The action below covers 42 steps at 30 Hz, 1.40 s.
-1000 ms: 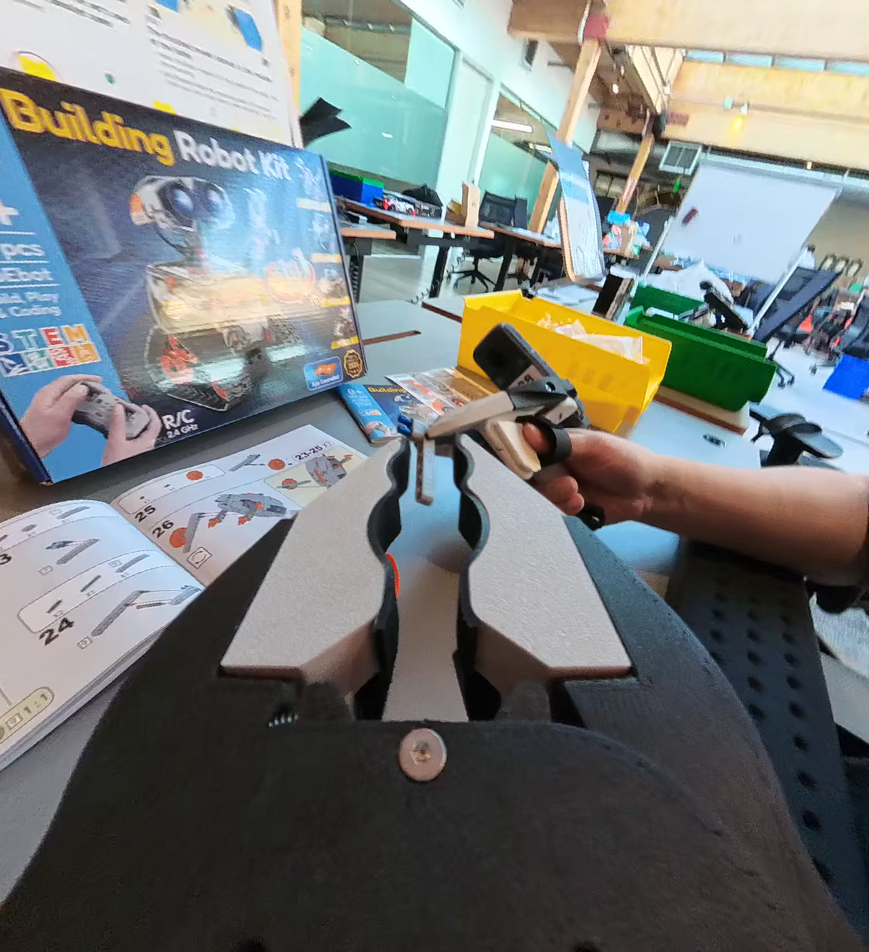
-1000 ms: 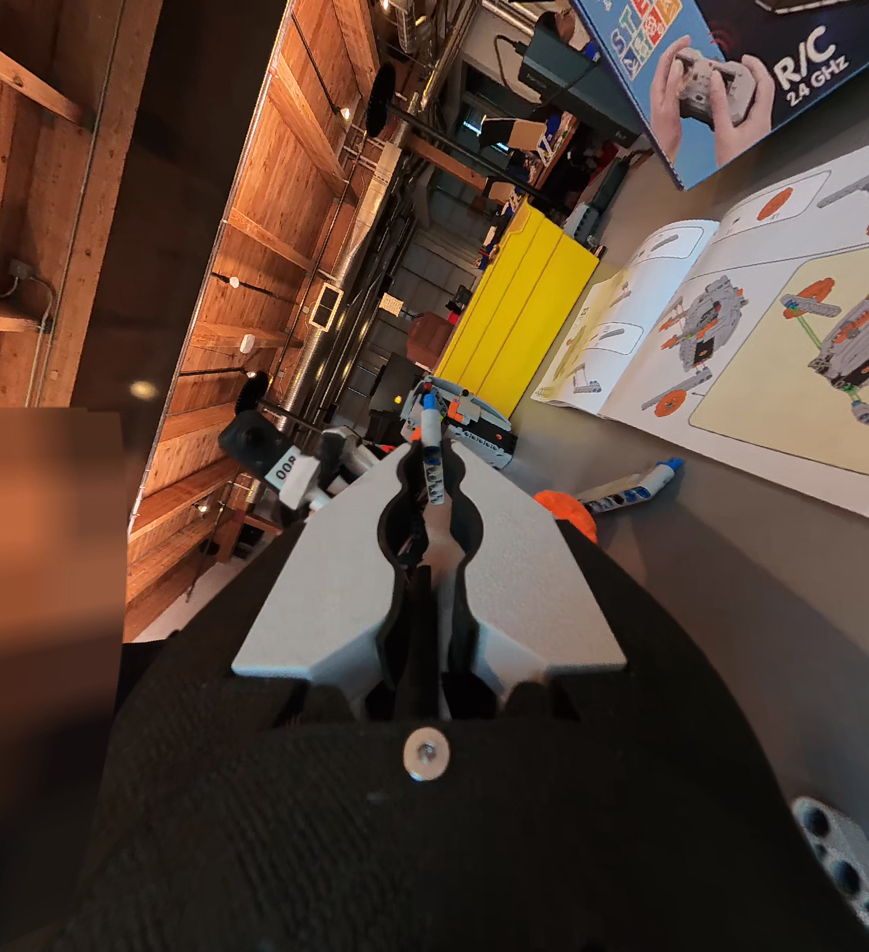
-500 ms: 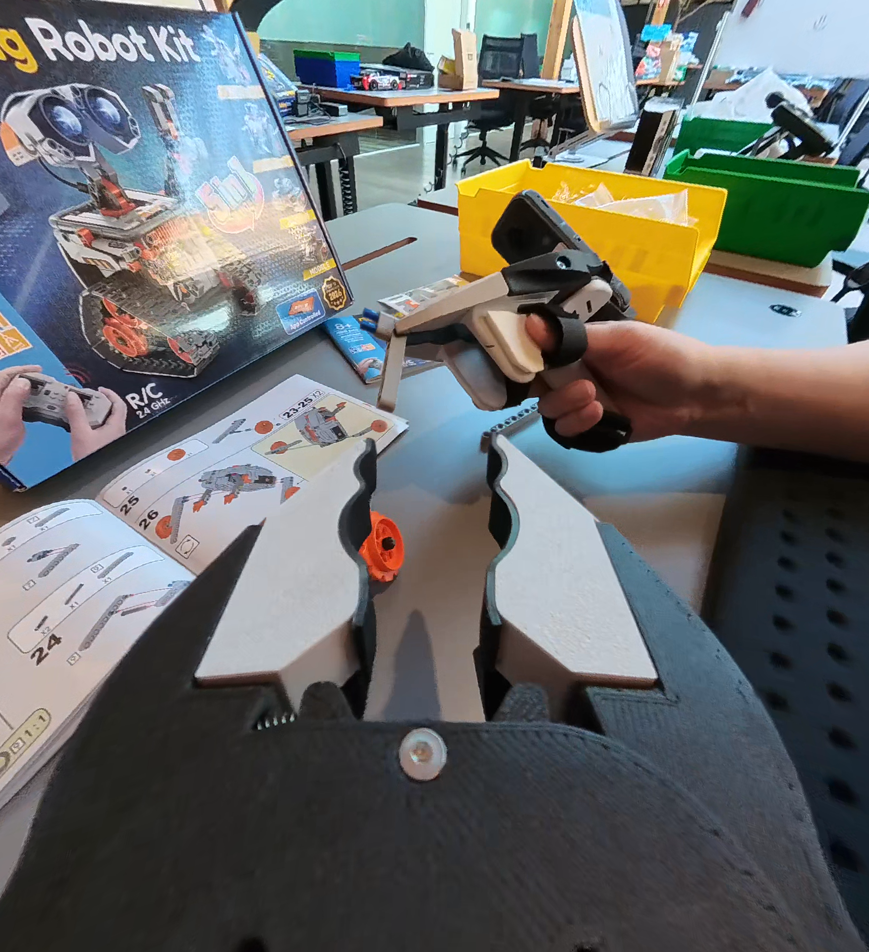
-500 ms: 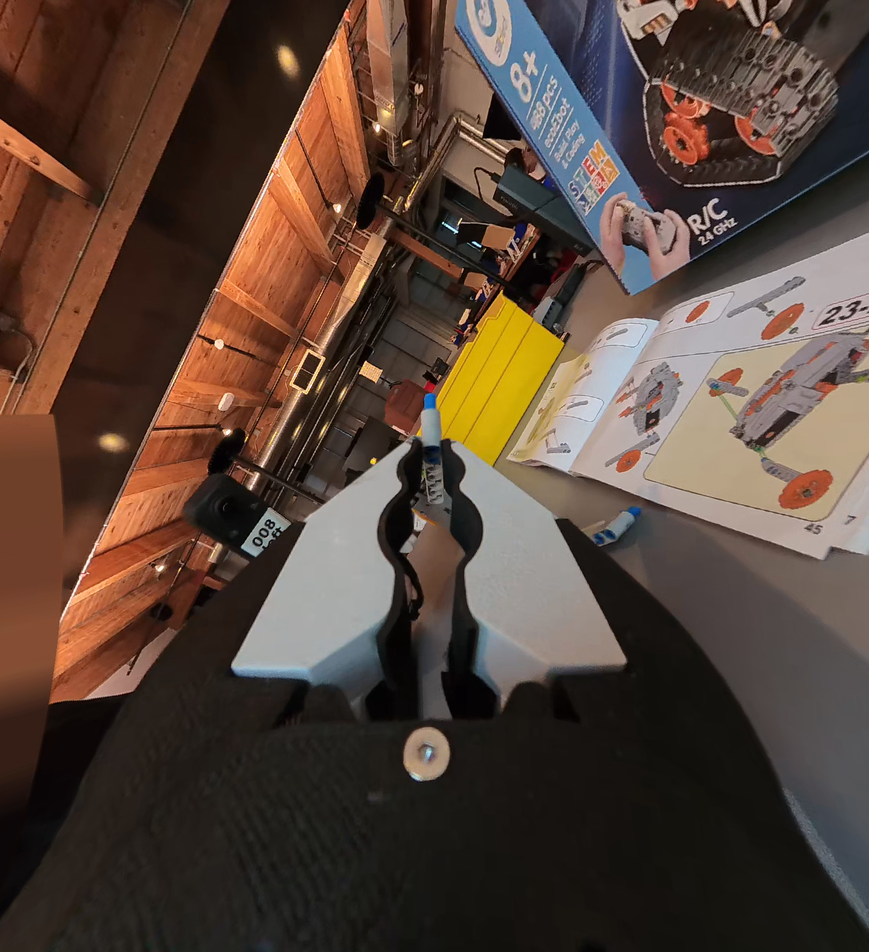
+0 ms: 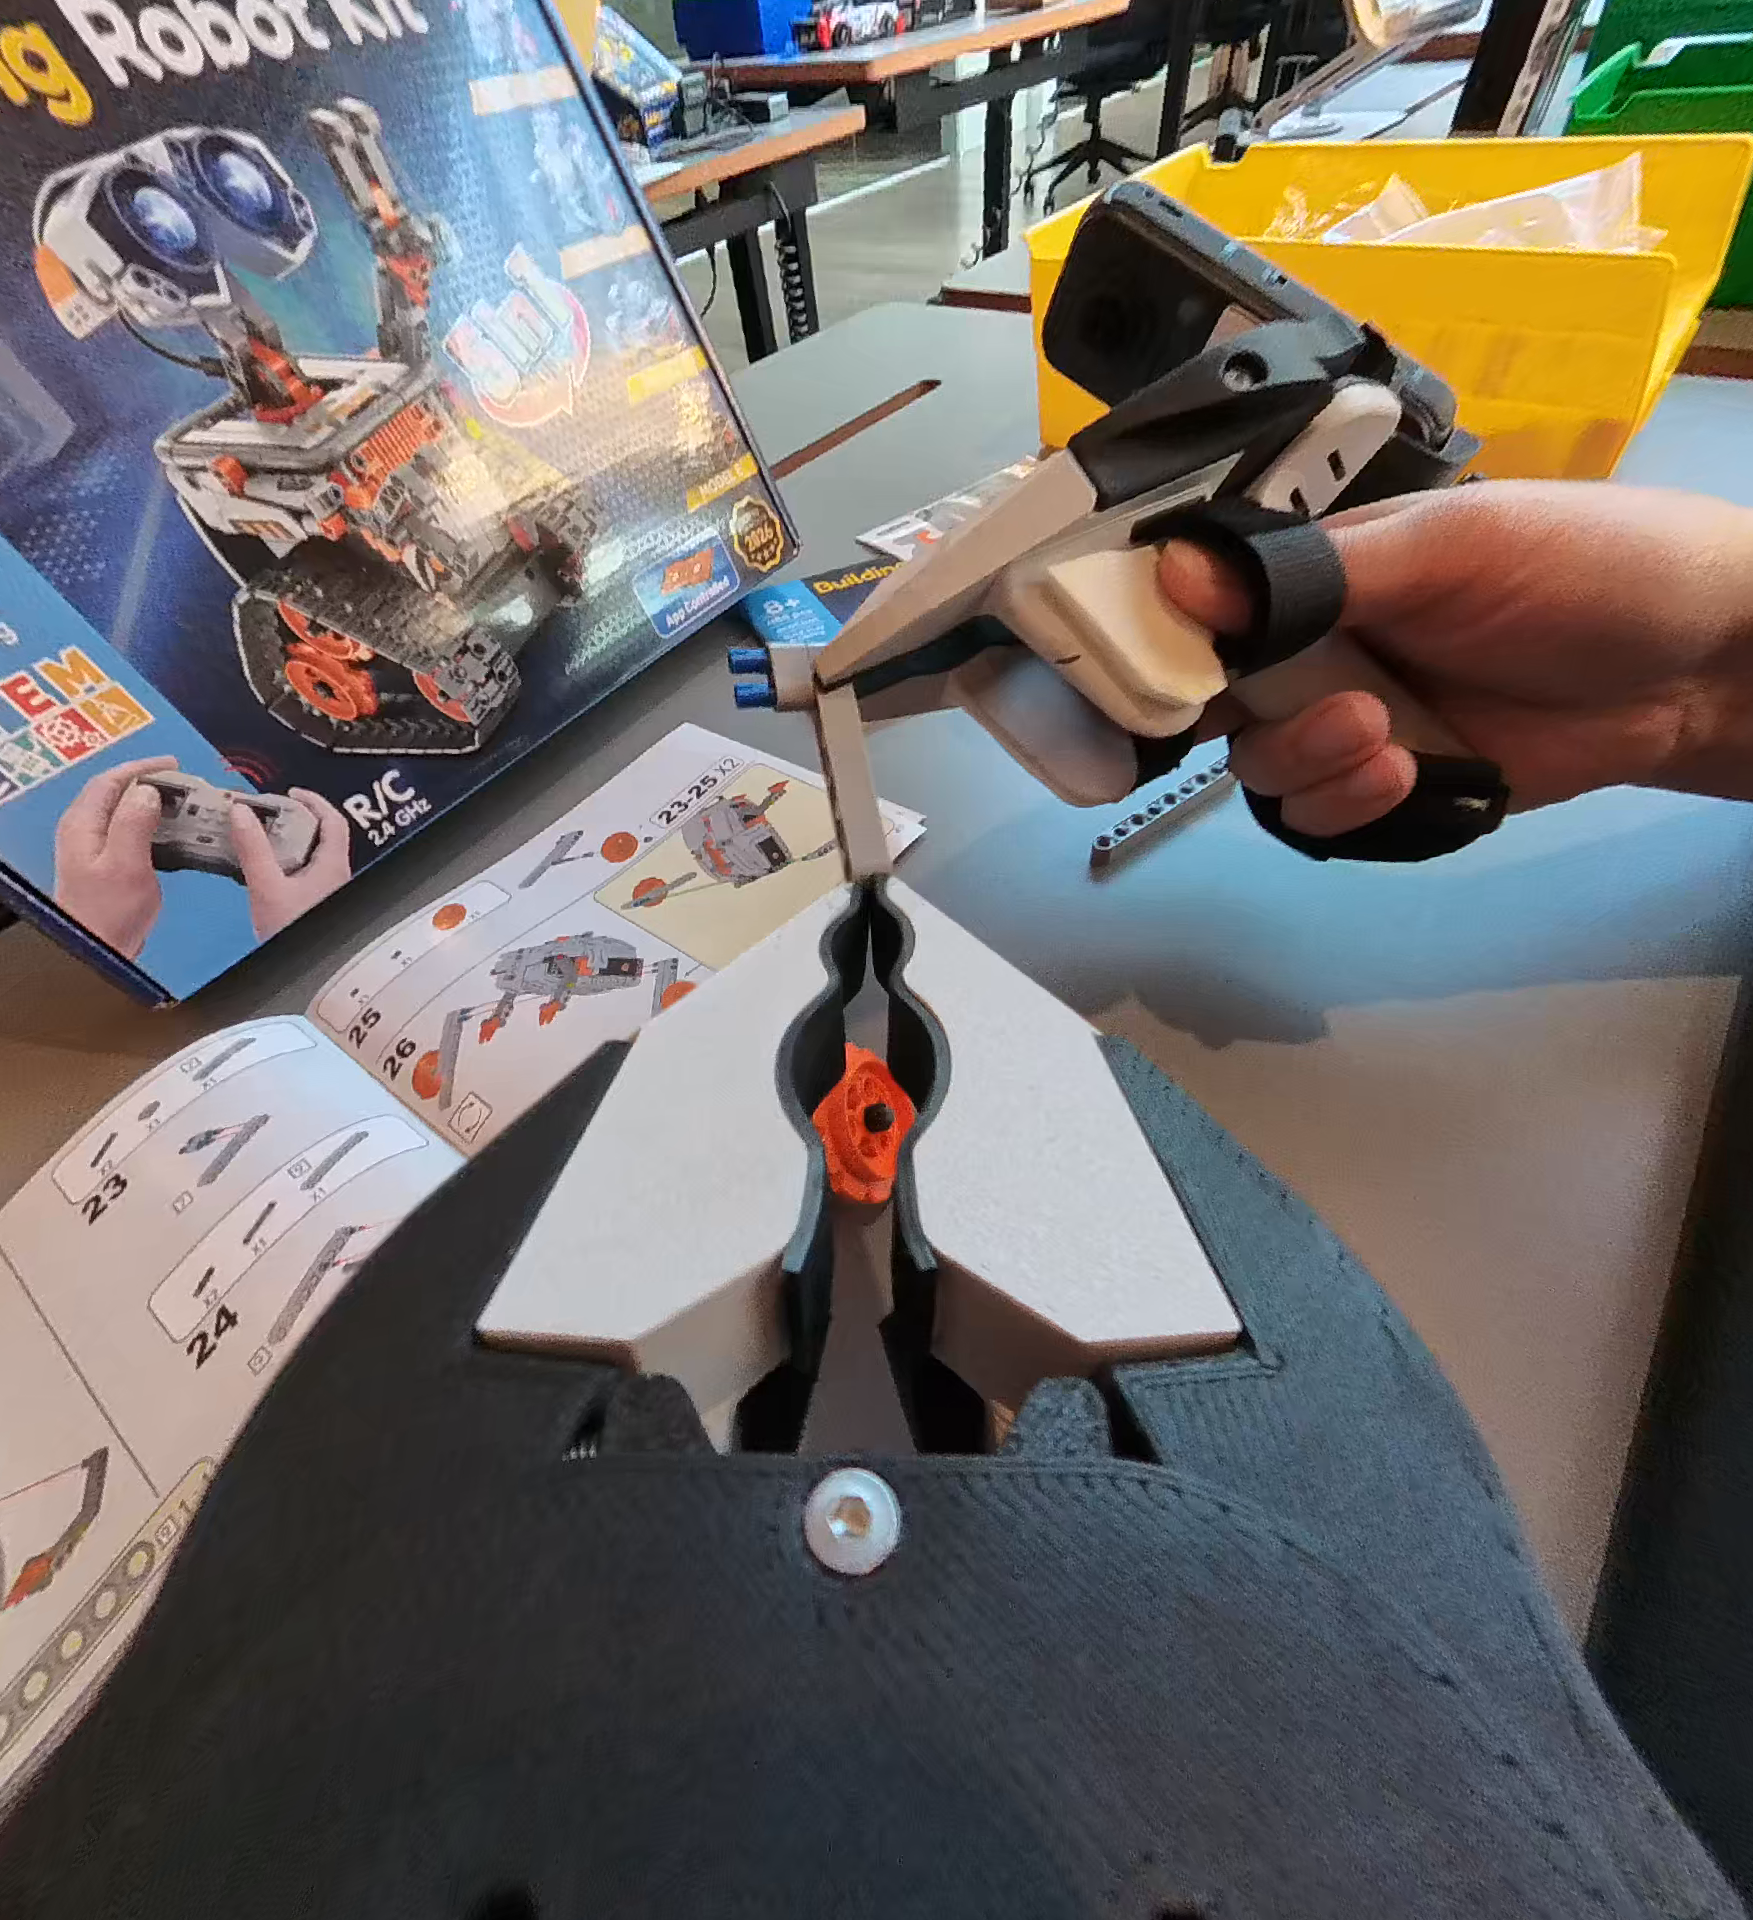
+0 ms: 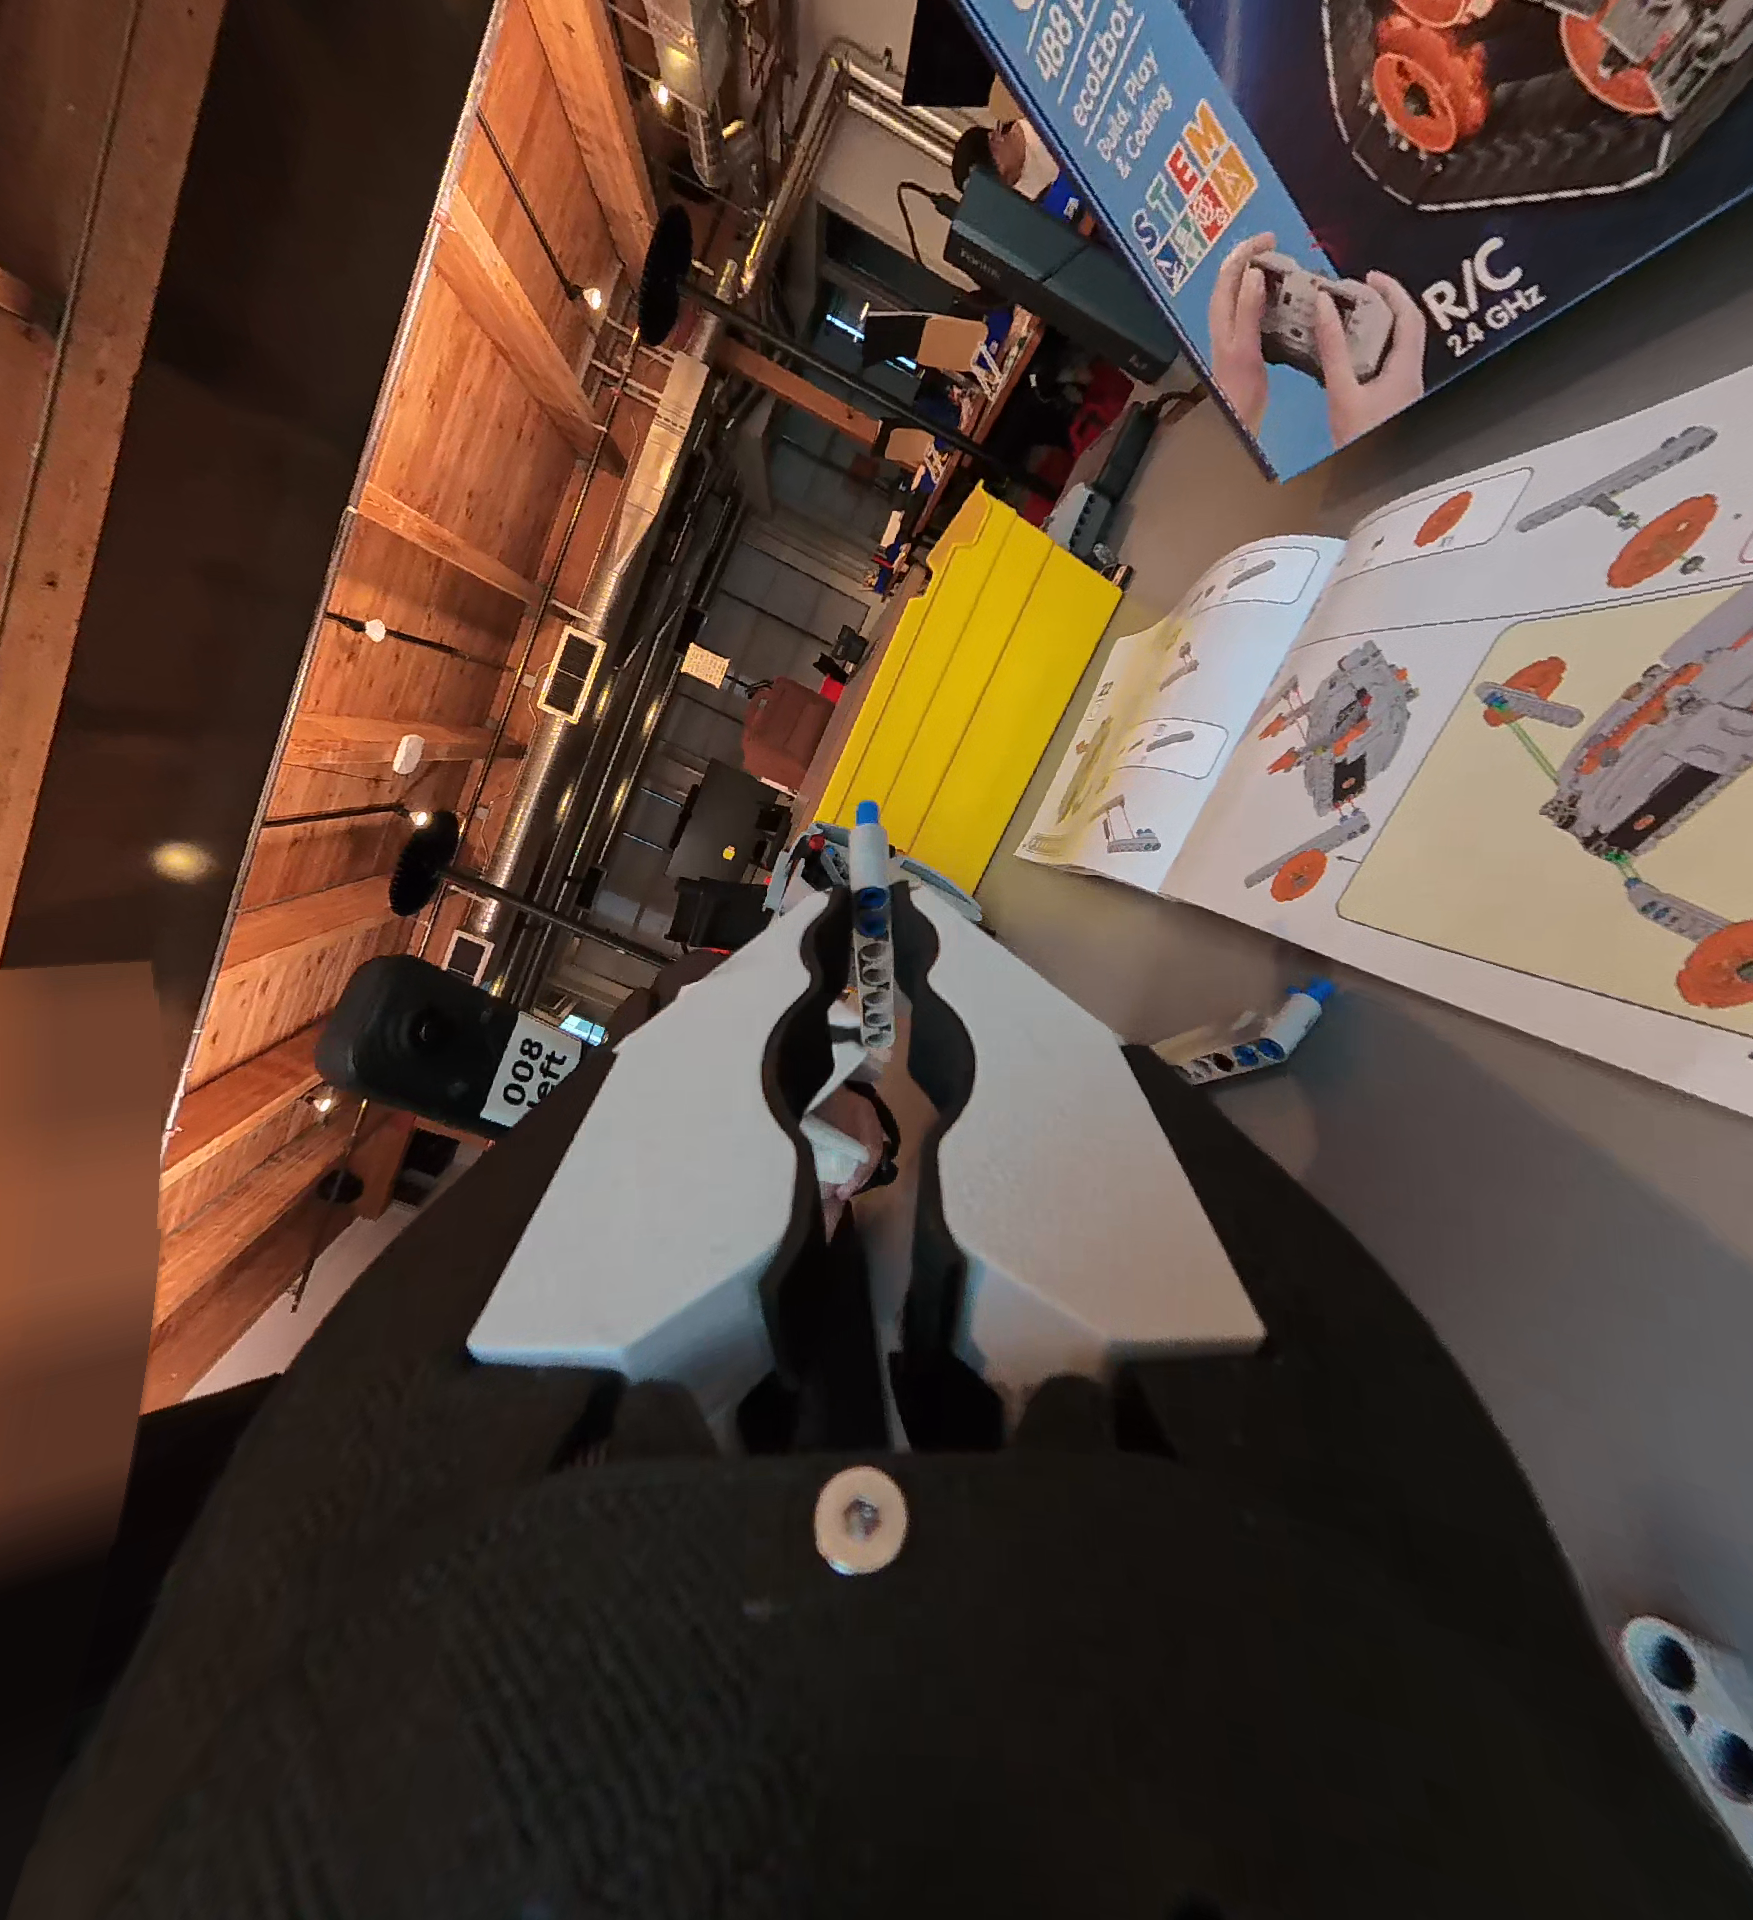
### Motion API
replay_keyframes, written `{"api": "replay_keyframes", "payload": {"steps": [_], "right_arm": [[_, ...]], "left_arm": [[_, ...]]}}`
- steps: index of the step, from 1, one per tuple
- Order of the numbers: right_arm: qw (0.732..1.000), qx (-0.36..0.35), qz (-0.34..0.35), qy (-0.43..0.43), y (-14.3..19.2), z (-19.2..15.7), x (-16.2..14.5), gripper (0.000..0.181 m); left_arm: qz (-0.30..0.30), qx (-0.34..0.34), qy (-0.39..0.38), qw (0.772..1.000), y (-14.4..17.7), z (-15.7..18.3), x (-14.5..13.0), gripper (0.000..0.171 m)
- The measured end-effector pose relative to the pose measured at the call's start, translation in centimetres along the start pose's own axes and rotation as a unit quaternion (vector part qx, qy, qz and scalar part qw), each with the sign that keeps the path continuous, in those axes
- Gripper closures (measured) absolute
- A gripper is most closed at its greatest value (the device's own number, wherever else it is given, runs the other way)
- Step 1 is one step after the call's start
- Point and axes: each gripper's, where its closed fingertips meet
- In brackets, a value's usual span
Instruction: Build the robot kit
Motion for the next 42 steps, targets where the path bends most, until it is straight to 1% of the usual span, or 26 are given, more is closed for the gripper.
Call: {"api": "replay_keyframes", "payload": {"steps": [2,4,5,8,12,15,17,19,21,24,27,29,31,35,39,42], "right_arm": [[1.0,-0.001,-0.008,-0.004,-0.1,-0.1,-0.1,0.176],[1.0,-0.003,-0.012,0.003,-0.2,-0.2,-0.1,0.176],[1.0,-0.004,-0.01,0.007,-0.1,-0.3,0.1,0.176],[1.0,-0.006,0.002,0.011,0.3,-0.4,0.9,0.176],[1.0,-0.013,0.018,0.023,0.9,-0.2,1.5,0.176],[0.999,-0.021,0.011,0.039,1.0,0.1,0.7,0.176],[1.0,-0.014,0.005,0.024,0.9,0.1,-0.2,0.176],[1.0,0.003,-0.002,-0.003,0.8,-0.3,-1.0,0.175],[1.0,0.01,-0.004,-0.012,0.6,-0.3,-1.6,0.176],[0.999,0.04,-0.004,-0.036,0.3,-0.5,-2.2,0.175],[0.996,0.062,0.009,-0.068,0.5,-0.4,-1.9,0.176],[0.993,0.084,0.022,-0.08,0.9,-0.7,-1.2,0.176],[0.993,0.089,0.032,-0.073,1.2,-0.9,-0.5,0.176],[0.996,0.078,0.031,-0.027,1.4,-0.9,0.0,0.176],[0.996,0.075,0.031,-0.032,1.5,-0.5,0.0,0.176],[0.996,0.08,0.024,-0.043,1.3,-0.4,-0.3,0.176]], "left_arm": [[-0.005,0.007,0.001,1.0,0.1,-0.3,-0.2,0.171],[0.01,0.012,-0.004,1.0,0.5,-0.5,0.3,0.171],[0.02,0.003,-0.003,1.0,0.6,-0.3,0.5,0.167],[0.035,-0.01,0.021,0.999,0.5,-0.1,0.8,0.144],[0.06,-0.027,0.028,0.997,0.3,0.5,1.5,0.138],[0.047,-0.029,0.019,0.998,-0.2,1.0,1.1,0.139],[0.043,-0.034,0.01,0.998,-0.3,1.6,1.0,0.147],[0.03,-0.037,-0.003,0.999,-0.3,2.1,0.5,0.16],[0.031,-0.029,-0.022,0.999,-0.1,2.2,0.4,0.171],[0.038,-0.017,-0.035,0.999,0.4,1.9,0.5,0.171],[0.051,-0.017,-0.023,0.998,0.8,1.8,0.8,0.162],[0.054,-0.011,-0.015,0.998,1.0,1.5,0.6,0.152],[0.056,-0.011,-0.007,0.998,1.1,1.2,0.5,0.144],[0.057,-0.006,0.007,0.998,0.8,0.7,0.3,0.132],[0.048,-0.005,-0.017,0.999,-0.1,1.0,0.3,0.138],[0.045,0.001,-0.04,0.998,-0.9,1.4,0.9,0.139]]}}
Point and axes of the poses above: each gripper's, where its closed fingertips meet, y back along the fingers, x out of its top, z = x × y across the jaws, and after that the axes turned 6 degrees about -x, right-handed
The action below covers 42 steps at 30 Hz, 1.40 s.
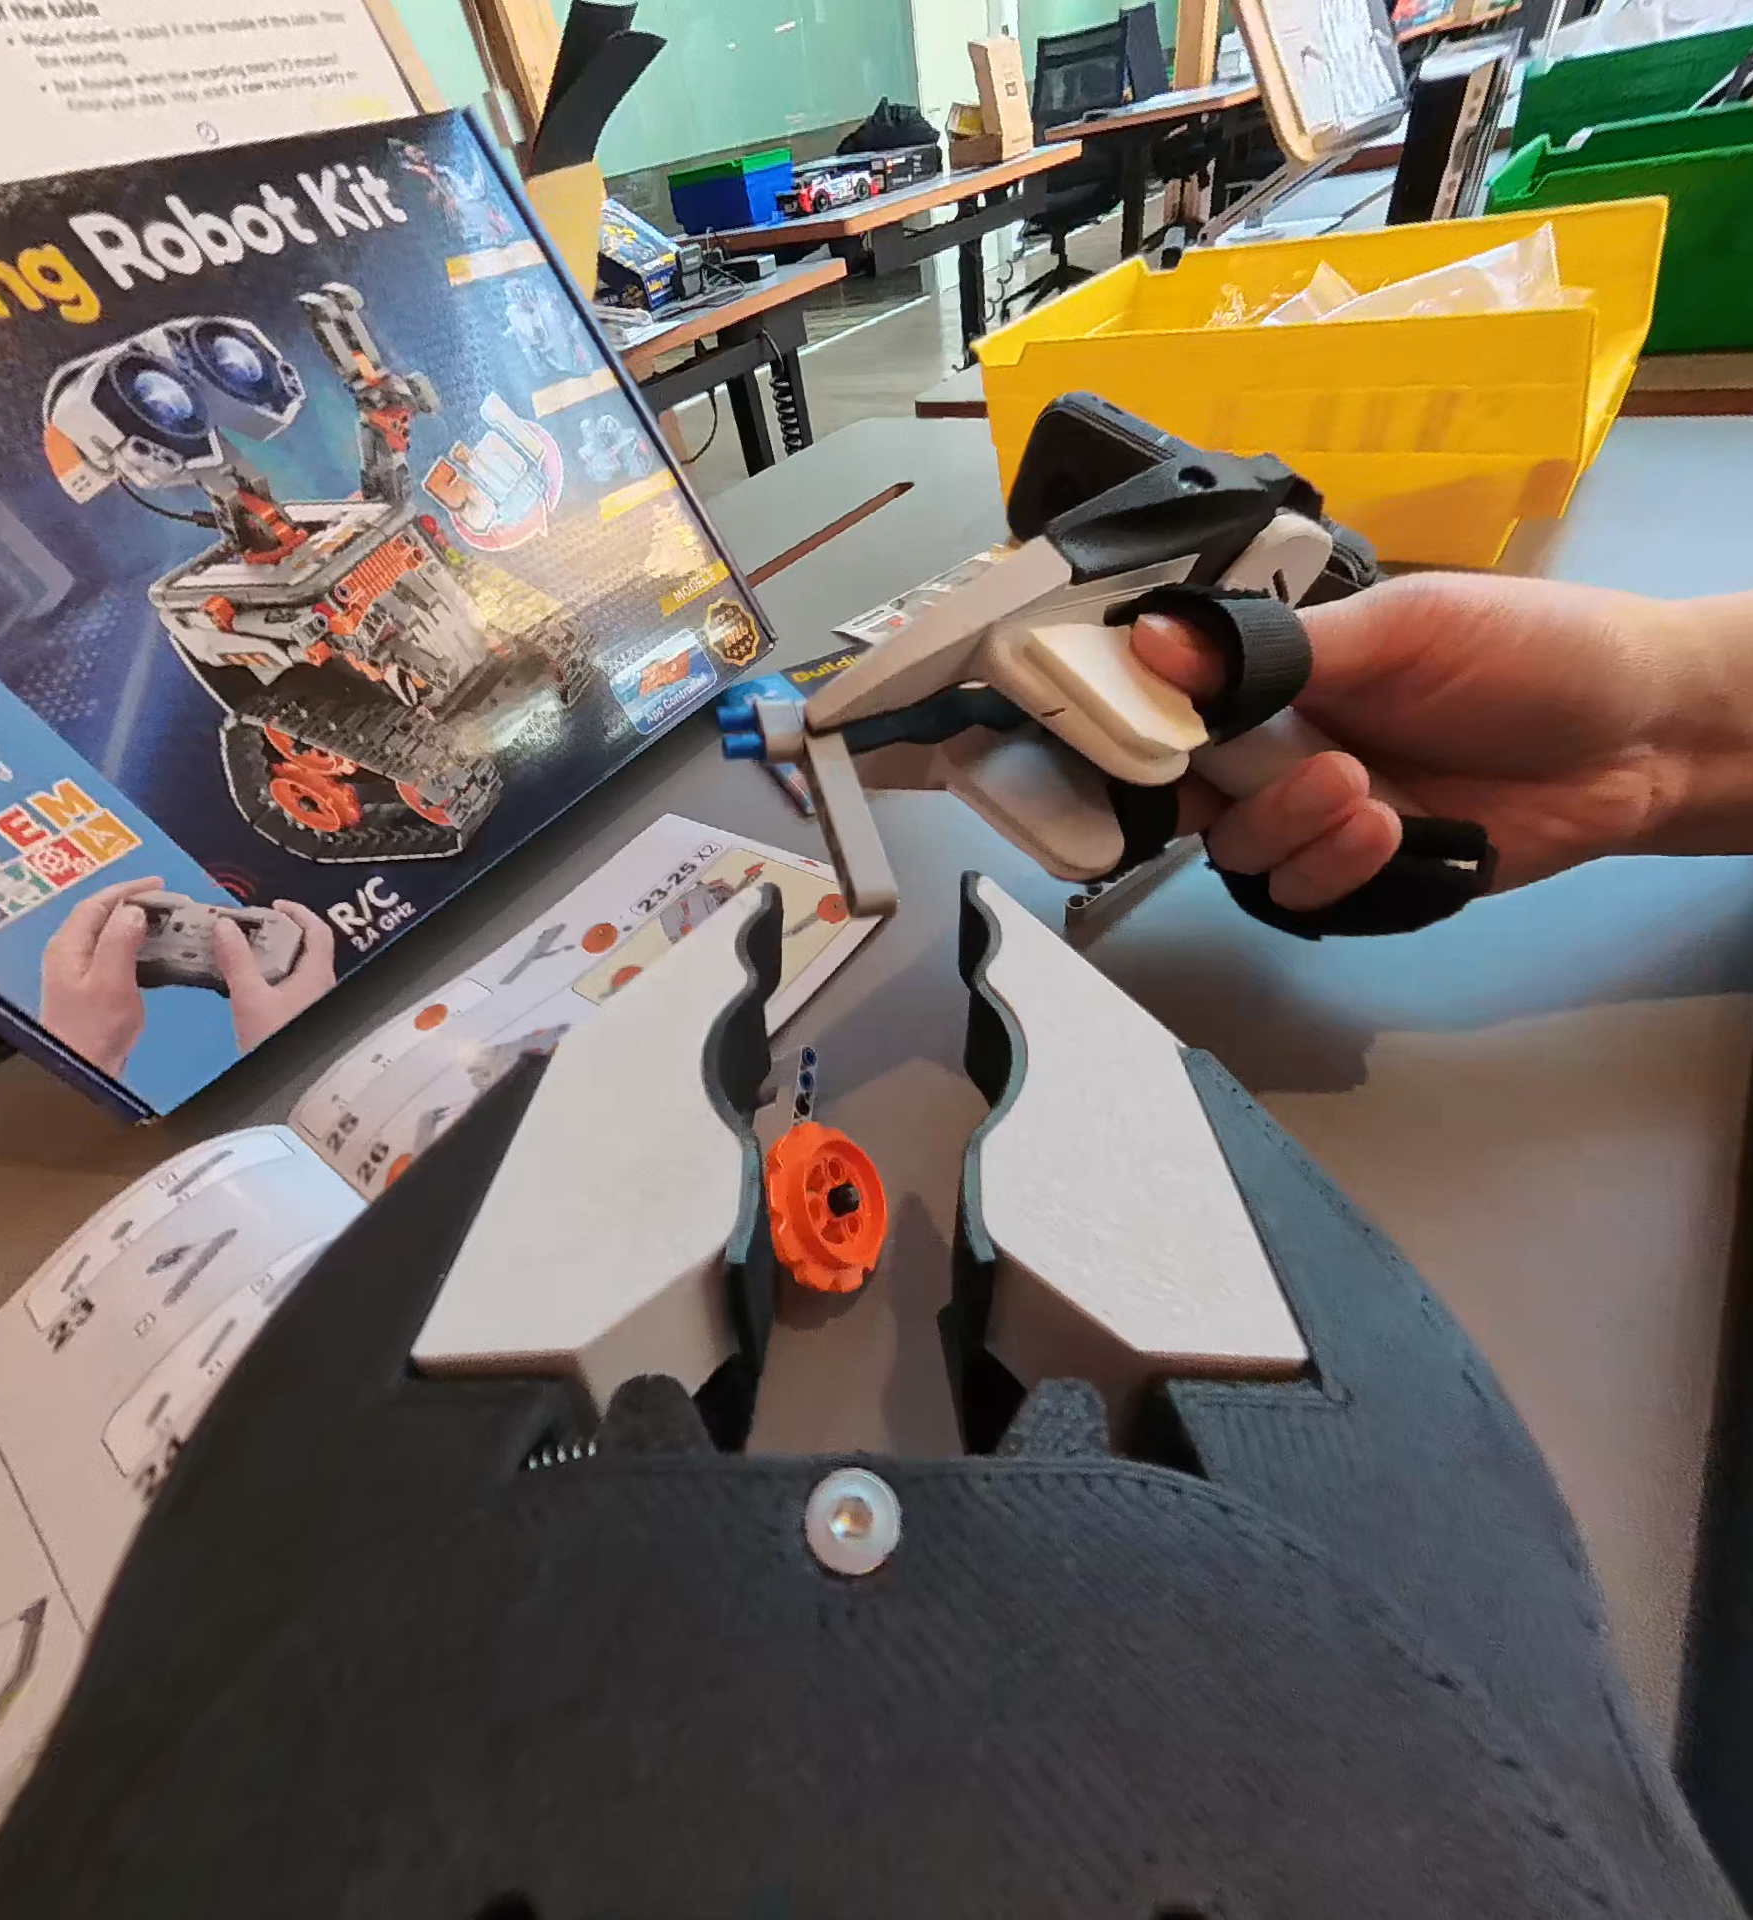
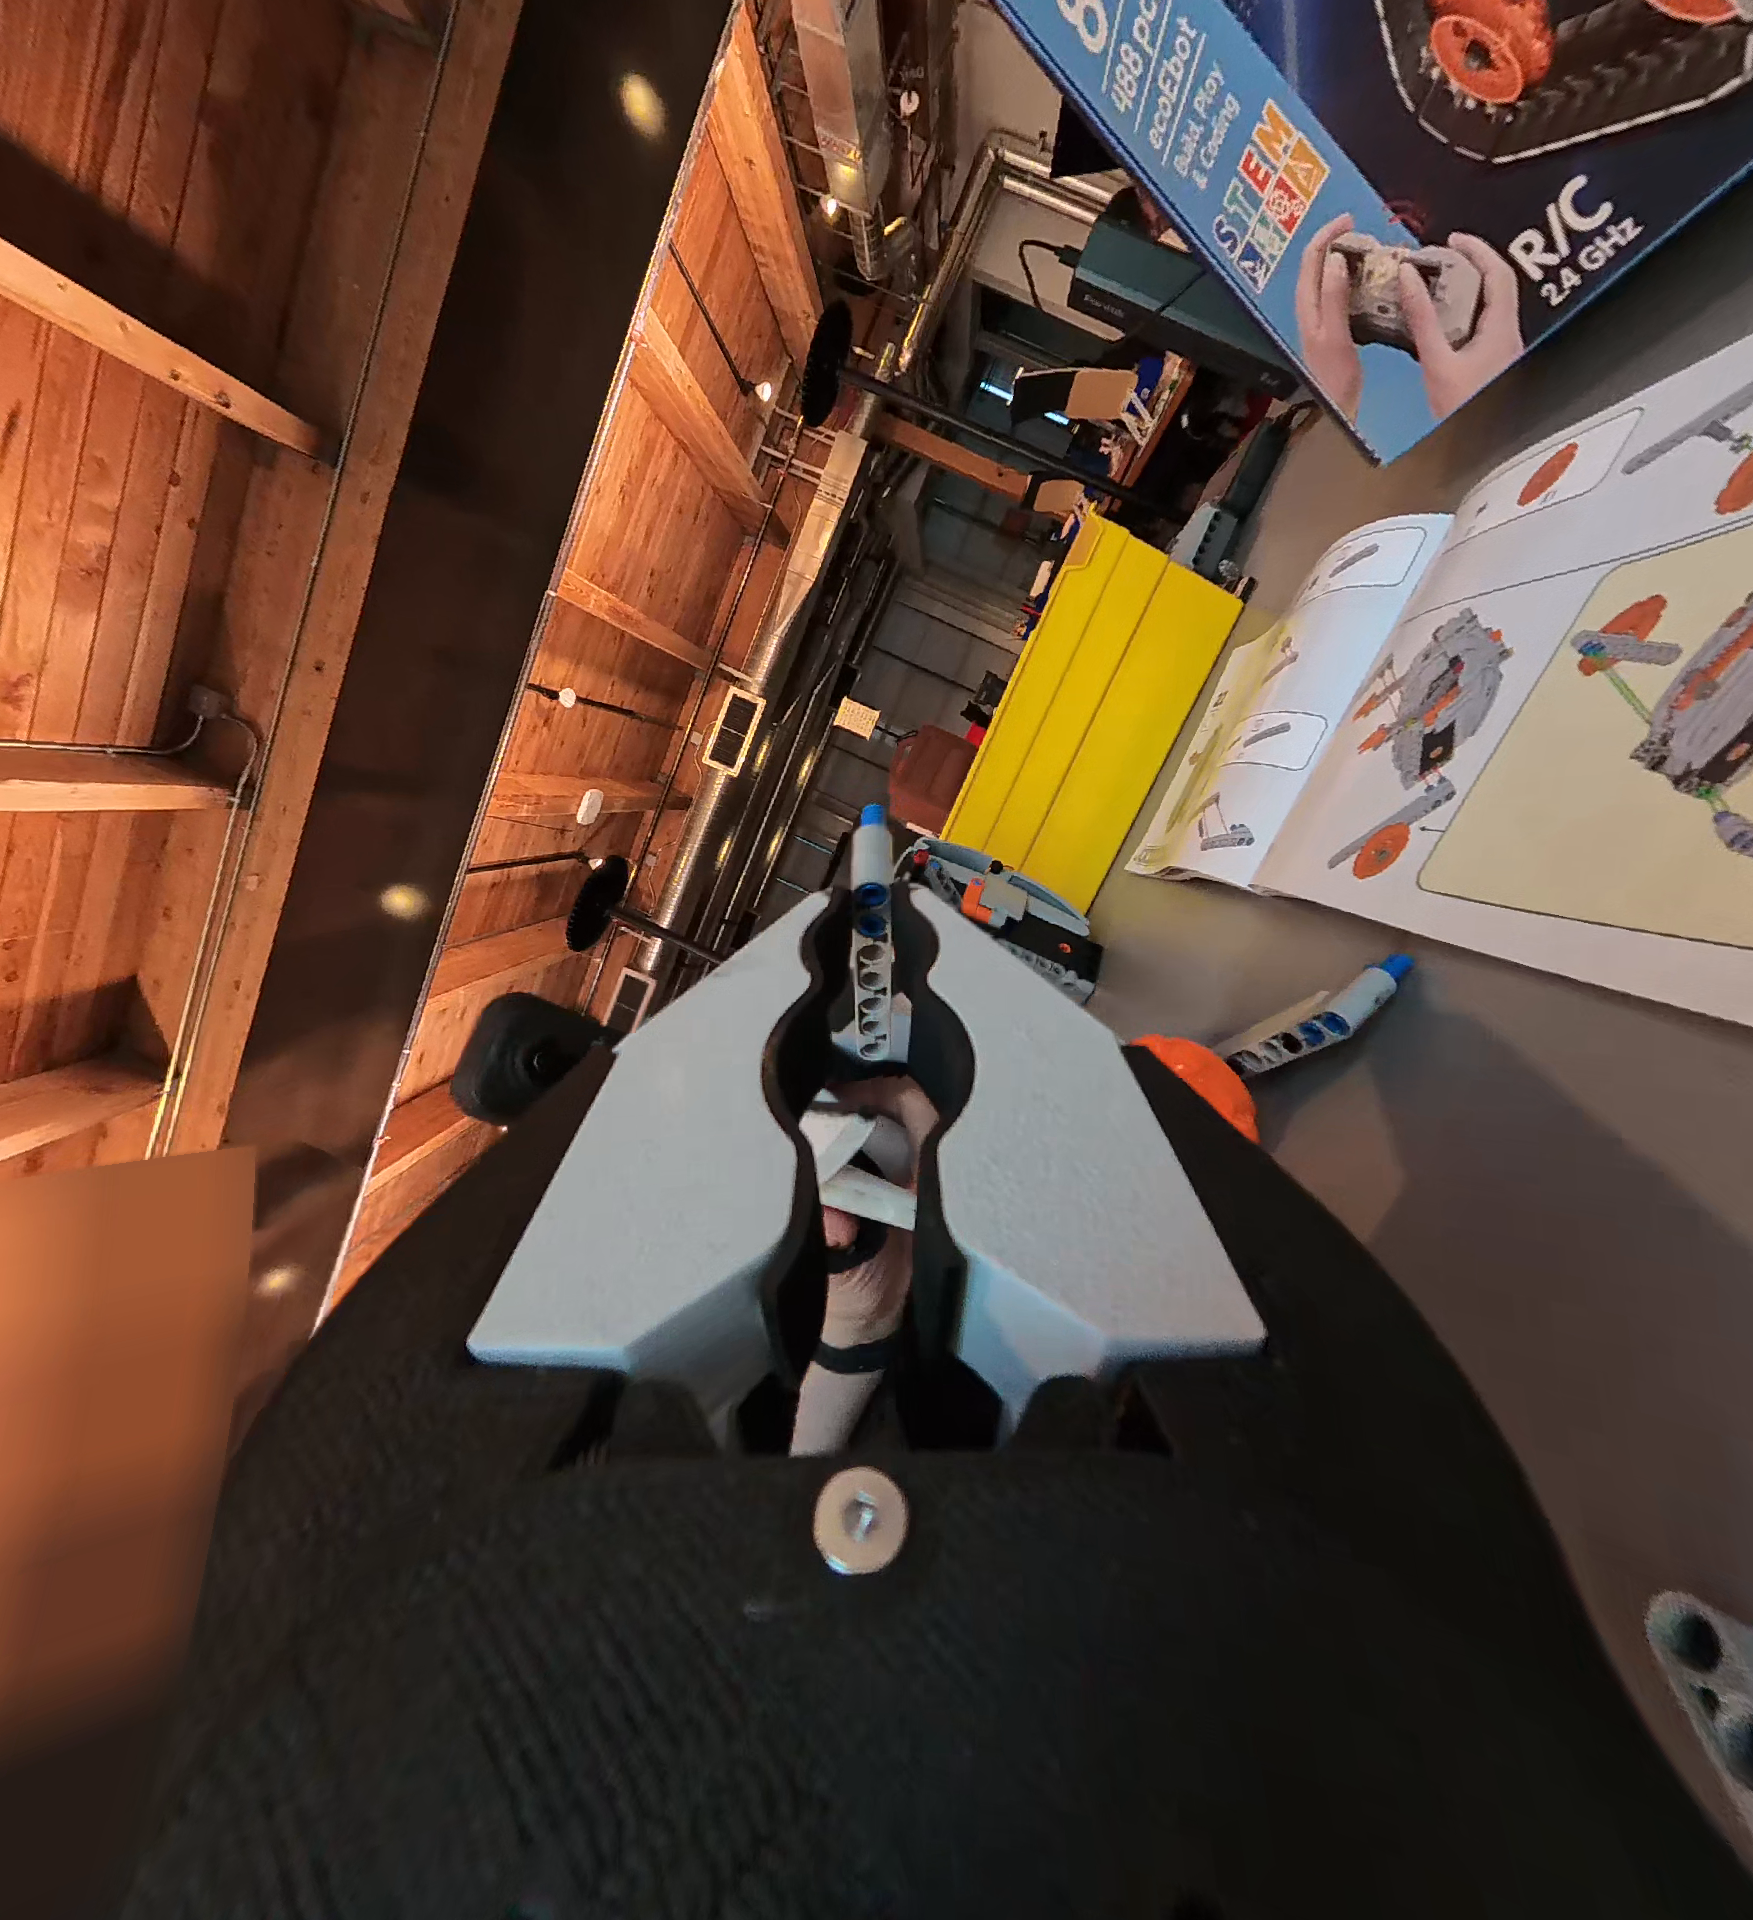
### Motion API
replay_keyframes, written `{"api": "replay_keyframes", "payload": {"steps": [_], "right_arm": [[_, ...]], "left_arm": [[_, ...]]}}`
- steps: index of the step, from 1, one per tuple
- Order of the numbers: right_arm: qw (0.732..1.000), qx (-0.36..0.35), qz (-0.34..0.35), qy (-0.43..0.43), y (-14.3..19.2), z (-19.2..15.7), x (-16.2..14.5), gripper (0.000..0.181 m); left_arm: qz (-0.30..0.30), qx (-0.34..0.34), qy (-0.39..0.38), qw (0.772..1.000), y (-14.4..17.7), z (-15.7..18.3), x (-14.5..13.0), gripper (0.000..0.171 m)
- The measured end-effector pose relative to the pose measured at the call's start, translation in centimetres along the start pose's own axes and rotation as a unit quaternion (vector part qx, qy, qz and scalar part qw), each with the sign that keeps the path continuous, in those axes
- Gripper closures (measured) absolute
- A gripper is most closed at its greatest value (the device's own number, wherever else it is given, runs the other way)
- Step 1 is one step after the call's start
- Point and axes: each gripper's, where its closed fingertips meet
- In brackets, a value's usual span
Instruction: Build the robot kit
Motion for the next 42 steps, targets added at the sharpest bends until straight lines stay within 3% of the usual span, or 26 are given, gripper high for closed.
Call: {"api": "replay_keyframes", "payload": {"steps": [4,10,18,22,28,31,36,42], "right_arm": [[1.0,-0.004,0.008,-0.005,0.5,0.3,0.4,0.176],[1.0,-0.009,0.009,-0.018,1.5,1.1,-0.1,0.175],[0.998,0.008,-0.025,-0.049,0.8,1.3,-1.7,0.176],[0.999,0.01,-0.014,-0.034,1.0,0.7,-1.2,0.176],[0.997,0.016,-0.027,-0.072,0.5,1.2,-1.8,0.176],[0.997,0.014,-0.032,-0.073,0.4,1.4,-2.4,0.176],[0.996,0.011,-0.029,-0.089,0.5,1.8,-2.7,0.176],[0.994,0.037,-0.028,-0.096,0.5,0.9,-2.1,0.171]], "left_arm": [[-0.026,0.004,-0.054,0.998,-1.2,0.2,0.4,0.162],[-0.063,0.008,-0.127,0.99,-1.6,0.2,-0.8,0.165],[-0.034,-0.031,0.007,0.999,0.2,0.9,-0.8,0.164],[-0.017,-0.088,0.074,0.993,0.4,1.8,-0.6,0.141],[-0.039,-0.054,0.003,0.998,0.3,1.1,-1.2,0.147],[-0.048,-0.06,0.015,0.997,0.0,1.4,-1.6,0.159],[-0.055,-0.067,0.062,0.994,0.3,1.1,-1.9,0.162],[-0.057,-0.051,0.054,0.996,0.6,0.9,-1.6,0.165]]}}
Point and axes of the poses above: each gripper's, where its closed fingertips meet, y back along the fingers, x out of its top, z = x × y across the jaws, and after that the axes turned 6 degrees about -x, right-handed
